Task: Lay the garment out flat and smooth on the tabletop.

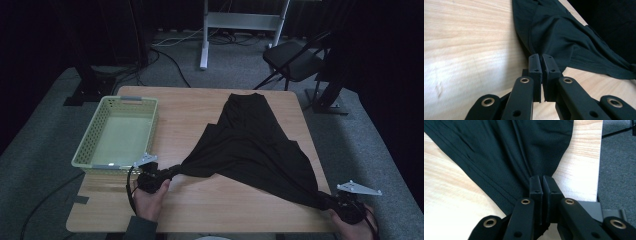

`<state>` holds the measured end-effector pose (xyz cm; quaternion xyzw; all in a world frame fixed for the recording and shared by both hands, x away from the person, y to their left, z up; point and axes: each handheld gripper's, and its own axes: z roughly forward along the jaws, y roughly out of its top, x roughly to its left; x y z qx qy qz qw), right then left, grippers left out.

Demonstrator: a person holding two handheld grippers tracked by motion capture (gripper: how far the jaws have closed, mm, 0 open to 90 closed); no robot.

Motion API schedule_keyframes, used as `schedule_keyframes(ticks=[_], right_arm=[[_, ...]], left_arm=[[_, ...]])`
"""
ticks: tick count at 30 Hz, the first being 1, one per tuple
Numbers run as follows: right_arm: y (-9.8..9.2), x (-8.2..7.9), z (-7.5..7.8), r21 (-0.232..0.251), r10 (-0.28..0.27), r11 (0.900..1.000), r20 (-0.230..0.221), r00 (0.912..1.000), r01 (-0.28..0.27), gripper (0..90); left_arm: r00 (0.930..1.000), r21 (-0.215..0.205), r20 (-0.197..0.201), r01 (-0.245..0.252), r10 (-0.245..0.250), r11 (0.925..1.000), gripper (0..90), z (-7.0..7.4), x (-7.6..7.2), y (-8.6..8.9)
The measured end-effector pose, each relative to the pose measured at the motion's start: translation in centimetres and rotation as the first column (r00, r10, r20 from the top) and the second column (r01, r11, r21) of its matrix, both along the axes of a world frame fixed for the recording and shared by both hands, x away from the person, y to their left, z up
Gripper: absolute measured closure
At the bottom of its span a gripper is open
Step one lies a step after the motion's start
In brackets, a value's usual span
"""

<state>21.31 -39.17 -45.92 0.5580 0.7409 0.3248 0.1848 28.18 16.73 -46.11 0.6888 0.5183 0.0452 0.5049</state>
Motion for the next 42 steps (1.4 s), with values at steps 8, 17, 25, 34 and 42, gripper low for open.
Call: schedule_keyframes(ticks=[8,17,25,34,42], right_arm=[[-0.1,-1.6,0.8,-0.024,0.014,1.000,-0.016,0.9998,-0.014,86.6],[-0.1,-0.8,0.3,-0.009,0.008,1.000,-0.026,0.9996,-0.008,65.6],[0.3,3.0,-0.9,0.008,-0.039,0.999,0.027,0.9989,0.039,55.3],[0.6,6.0,-2.0,-0.029,-0.062,0.998,0.038,0.9973,0.063,51.4],[0.9,7.3,-2.2,-0.053,-0.063,0.996,0.046,0.9969,0.065,51.5]], left_arm=[[0.9999,0.001,-0.004,-0.015,0.015,0.9999,87.6,-0.3,-2.7,0.7],[0.9995,0.053,0.011,-0.029,0.029,0.9982,70.6,0.1,-1.9,0.3],[0.9996,0.129,0.014,-0.025,0.023,0.9913,57.7,-0.1,1.6,-1.8],[0.9996,0.198,-0.029,0.007,-0.001,0.9801,52.2,-1.0,5.3,-4.0],[0.9988,0.238,-0.049,0.018,-0.006,0.9710,49.6,-1.8,6.5,-4.9]])
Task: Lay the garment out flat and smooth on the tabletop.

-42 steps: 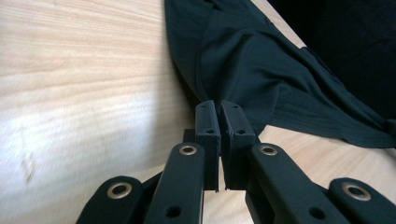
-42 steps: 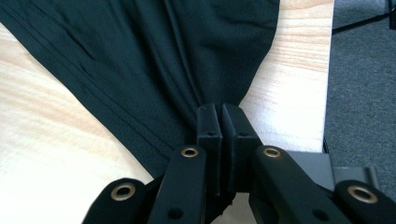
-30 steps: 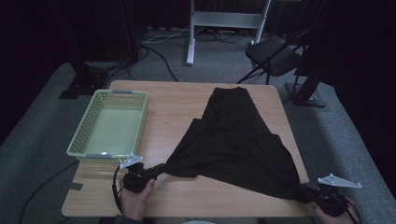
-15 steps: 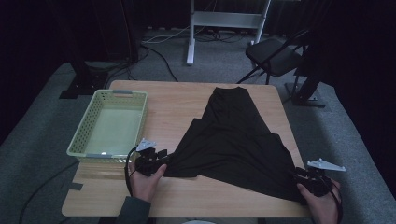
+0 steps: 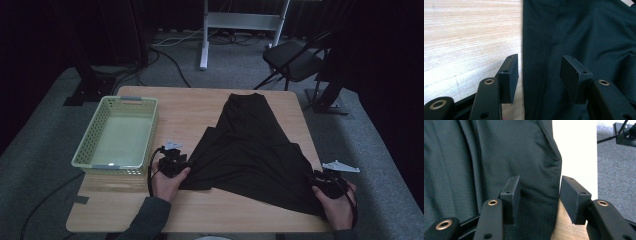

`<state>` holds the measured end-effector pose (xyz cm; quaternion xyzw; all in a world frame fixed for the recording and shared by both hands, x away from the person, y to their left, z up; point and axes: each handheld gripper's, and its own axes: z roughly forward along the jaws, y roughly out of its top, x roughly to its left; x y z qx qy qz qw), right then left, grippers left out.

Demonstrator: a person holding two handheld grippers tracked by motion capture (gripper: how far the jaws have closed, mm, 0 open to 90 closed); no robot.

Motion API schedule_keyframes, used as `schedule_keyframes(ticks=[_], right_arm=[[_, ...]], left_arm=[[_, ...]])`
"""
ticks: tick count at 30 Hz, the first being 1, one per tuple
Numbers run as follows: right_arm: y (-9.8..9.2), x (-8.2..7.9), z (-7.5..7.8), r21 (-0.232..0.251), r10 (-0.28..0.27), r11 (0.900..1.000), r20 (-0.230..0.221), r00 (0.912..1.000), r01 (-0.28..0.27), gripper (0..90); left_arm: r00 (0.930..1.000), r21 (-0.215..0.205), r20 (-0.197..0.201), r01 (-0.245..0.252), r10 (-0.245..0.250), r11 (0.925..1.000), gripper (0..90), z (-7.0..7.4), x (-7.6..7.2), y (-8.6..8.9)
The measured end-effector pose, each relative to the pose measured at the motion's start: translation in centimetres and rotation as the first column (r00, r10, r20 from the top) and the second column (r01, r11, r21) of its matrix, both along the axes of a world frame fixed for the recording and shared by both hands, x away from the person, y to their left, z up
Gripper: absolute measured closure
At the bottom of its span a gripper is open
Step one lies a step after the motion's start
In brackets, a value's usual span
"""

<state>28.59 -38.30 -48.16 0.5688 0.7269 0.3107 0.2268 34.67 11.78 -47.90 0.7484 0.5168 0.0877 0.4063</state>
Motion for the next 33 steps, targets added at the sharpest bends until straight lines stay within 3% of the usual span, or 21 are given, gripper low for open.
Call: schedule_keyframes(ticks=[6,9,13,15,20,33], right_arm=[[0.2,0.0,0.0,-0.002,0.008,1.000,0.002,1.0000,-0.008,56.2],[0.5,-0.1,0.1,-0.004,0.031,1.000,-0.002,0.9995,-0.031,68.5],[0.9,0.0,0.4,-0.006,0.068,0.998,-0.026,0.9974,-0.068,83.0],[1.0,-0.1,0.5,-0.011,0.079,0.997,-0.039,0.9961,-0.080,86.0],[0.8,-1.1,0.7,-0.009,0.091,0.996,-0.066,0.9937,-0.092,86.6],[-1.4,-5.1,0.8,0.012,0.060,0.998,-0.095,0.9937,-0.059,86.4]], left_arm=[[0.9994,0.026,0.034,-0.008,0.007,0.9996,49.7,-0.3,-0.1,-0.3],[0.9992,0.054,0.041,-0.005,0.003,0.9985,61.4,-0.3,-0.2,-0.6],[0.9999,0.046,0.005,0.009,-0.009,0.9989,81.7,-0.2,-0.4,-0.4],[0.9997,0.036,-0.010,0.021,-0.021,0.9991,86.0,-0.2,-0.5,-0.1],[0.9991,0.014,-0.027,0.033,-0.033,0.9994,87.1,-0.3,-1.7,0.9],[0.9994,0.036,-0.029,0.019,-0.018,0.9992,87.0,-0.1,-6.4,3.6]])
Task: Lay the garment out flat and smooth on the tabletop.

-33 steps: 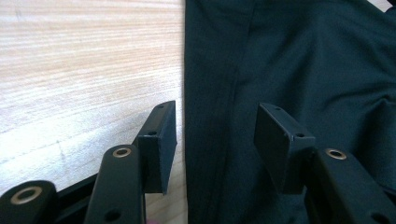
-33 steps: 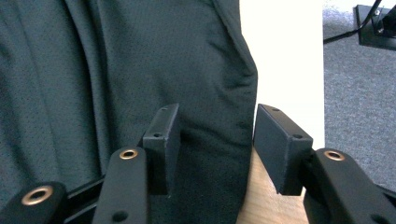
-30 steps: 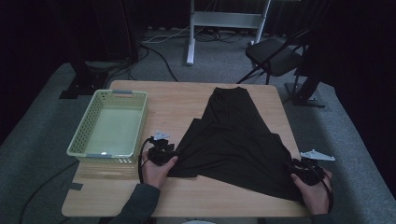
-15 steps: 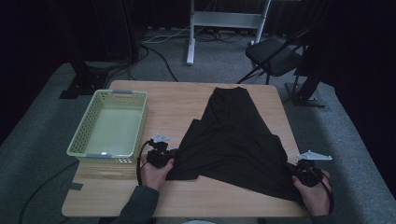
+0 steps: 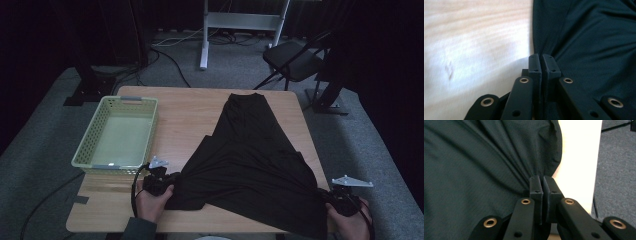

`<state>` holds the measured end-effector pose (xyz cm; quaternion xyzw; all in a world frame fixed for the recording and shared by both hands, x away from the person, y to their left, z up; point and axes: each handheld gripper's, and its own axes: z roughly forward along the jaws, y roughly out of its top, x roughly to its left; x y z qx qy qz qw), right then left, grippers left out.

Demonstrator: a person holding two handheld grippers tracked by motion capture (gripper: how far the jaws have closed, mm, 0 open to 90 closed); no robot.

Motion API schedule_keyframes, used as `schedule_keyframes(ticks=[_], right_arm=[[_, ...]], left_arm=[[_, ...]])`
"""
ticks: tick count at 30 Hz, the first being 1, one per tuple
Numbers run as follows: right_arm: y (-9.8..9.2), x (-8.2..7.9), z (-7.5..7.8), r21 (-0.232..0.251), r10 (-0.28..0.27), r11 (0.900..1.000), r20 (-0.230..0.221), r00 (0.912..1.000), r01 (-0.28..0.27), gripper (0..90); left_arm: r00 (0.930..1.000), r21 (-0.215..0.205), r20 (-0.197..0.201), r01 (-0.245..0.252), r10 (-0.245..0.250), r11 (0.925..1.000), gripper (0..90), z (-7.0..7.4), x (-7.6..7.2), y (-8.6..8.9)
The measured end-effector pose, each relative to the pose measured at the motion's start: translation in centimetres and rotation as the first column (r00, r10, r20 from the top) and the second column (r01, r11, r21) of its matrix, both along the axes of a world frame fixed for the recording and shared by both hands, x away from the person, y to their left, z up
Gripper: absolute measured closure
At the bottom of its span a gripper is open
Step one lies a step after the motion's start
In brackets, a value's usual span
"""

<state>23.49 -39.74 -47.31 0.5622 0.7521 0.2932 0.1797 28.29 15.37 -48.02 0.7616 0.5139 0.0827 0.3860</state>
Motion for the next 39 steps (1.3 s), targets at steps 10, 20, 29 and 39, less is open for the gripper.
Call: schedule_keyframes(ticks=[10,20,29,39], right_arm=[[0.1,1.4,0.4,0.016,-0.028,1.000,0.071,0.9971,0.027,59.5],[1.2,5.9,-0.5,-0.020,-0.027,0.999,0.102,0.9944,0.029,54.1],[1.2,6.1,-0.6,-0.018,-0.017,1.000,0.088,0.9960,0.019,69.9],[0.7,3.6,-0.2,-0.027,0.016,1.000,0.047,0.9987,-0.015,83.3]], left_arm=[[0.9980,0.038,0.062,0.013,-0.016,0.9992,59.3,1.4,3.0,-2.4],[0.9977,0.061,0.054,0.039,-0.043,0.9974,51.3,0.3,7.3,-5.5],[0.9973,0.096,0.064,0.031,-0.037,0.9949,72.6,0.2,6.5,-5.3],[0.9980,0.062,0.048,0.037,-0.040,0.9974,79.3,0.1,2.9,-3.1]])
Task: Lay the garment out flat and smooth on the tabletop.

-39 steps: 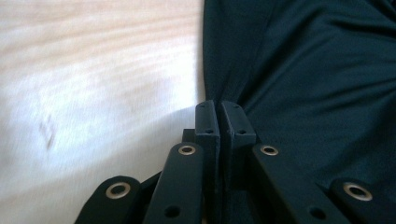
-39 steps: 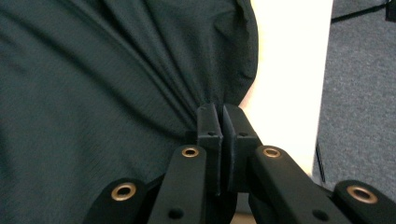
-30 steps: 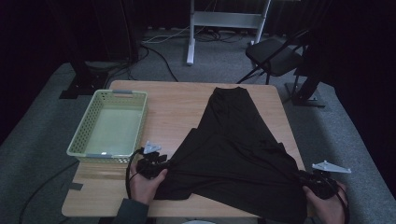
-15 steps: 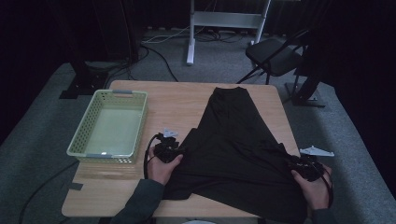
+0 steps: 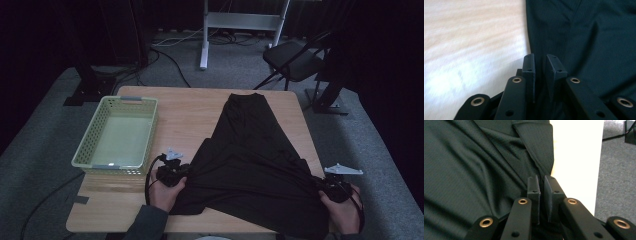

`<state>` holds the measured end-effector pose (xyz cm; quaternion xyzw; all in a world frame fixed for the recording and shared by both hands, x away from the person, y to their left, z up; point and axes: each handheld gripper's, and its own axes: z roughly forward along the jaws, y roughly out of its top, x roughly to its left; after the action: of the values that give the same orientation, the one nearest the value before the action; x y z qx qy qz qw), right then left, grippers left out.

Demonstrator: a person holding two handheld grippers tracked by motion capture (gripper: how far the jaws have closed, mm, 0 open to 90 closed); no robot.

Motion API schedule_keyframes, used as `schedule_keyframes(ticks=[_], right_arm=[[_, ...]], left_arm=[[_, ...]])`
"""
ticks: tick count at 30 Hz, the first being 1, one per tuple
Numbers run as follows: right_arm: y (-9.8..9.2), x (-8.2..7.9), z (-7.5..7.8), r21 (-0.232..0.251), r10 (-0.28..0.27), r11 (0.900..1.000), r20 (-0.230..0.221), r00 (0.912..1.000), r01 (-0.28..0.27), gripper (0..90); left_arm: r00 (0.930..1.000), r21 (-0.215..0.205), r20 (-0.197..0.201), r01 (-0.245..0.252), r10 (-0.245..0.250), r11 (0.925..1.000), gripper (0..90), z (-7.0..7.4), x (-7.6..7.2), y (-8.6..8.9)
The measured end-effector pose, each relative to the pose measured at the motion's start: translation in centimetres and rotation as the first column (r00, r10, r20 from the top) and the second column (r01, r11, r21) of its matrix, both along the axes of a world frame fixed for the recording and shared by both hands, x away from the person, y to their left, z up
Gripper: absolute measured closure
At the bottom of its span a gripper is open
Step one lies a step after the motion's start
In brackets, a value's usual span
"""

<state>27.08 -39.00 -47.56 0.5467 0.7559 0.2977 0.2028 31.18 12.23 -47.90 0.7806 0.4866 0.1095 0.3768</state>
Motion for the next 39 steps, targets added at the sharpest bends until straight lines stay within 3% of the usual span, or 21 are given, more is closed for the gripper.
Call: schedule_keyframes(ticks=[4,8,11,14,16,20,22,24,26,31,39], right_arm=[[-0.6,-1.1,0.0,0.021,0.000,1.000,-0.010,1.0000,0.001,83.3],[-0.7,-1.5,0.0,0.024,0.004,1.000,-0.009,1.0000,-0.004,81.1],[-0.6,-1.3,0.0,0.017,-0.010,1.000,0.002,1.0000,0.010,71.1],[-0.6,-1.0,-0.1,0.019,-0.029,0.999,0.018,0.9994,0.028,62.9],[-0.6,-0.9,-0.2,0.017,-0.042,0.999,0.029,0.9987,0.042,59.3],[-0.9,-0.6,-0.3,0.015,-0.066,0.998,0.039,0.9970,0.065,56.0],[-0.9,-0.5,-0.4,0.013,-0.065,0.998,0.040,0.9970,0.065,55.6],[-0.8,-0.4,-0.4,0.011,-0.057,0.998,0.031,0.9979,0.056,60.6],[-0.7,-0.4,-0.3,0.008,-0.045,0.999,0.027,0.9986,0.044,68.4],[-0.3,-0.8,0.1,-0.005,-0.004,1.000,-0.007,1.0000,0.004,84.7],[0.1,-2.1,0.2,0.024,0.031,0.999,-0.031,0.9990,-0.031,86.8]], left_arm=[[0.9999,0.010,0.006,-0.012,0.012,0.9999,81.0,0.0,-1.3,0.9],[0.9999,0.005,-0.004,-0.011,0.011,0.9999,78.6,0.1,-1.7,1.2],[0.9999,0.013,0.005,-0.011,0.011,0.9999,64.8,0.2,-1.1,0.5],[0.9998,0.012,0.020,0.003,-0.003,0.9999,58.0,0.3,-0.1,-0.5],[0.9996,0.036,0.020,0.019,-0.019,0.9992,54.8,0.3,0.6,-1.4],[0.9986,0.082,0.048,0.019,-0.023,0.9964,53.5,0.2,1.2,-2.8],[0.9984,0.111,0.054,0.009,-0.016,0.9937,63.2,0.3,1.2,-2.9],[0.9991,0.095,0.029,0.028,-0.031,0.9950,77.1,0.3,1.1,-2.8],[0.9989,0.093,0.019,0.041,-0.043,0.9948,83.4,0.4,0.8,-2.7],[0.9990,0.070,0.009,0.044,-0.045,0.9966,85.1,0.3,-0.5,-1.5],[0.9999,0.062,-0.011,0.012,-0.012,0.9980,85.1,0.4,-2.8,1.1]])
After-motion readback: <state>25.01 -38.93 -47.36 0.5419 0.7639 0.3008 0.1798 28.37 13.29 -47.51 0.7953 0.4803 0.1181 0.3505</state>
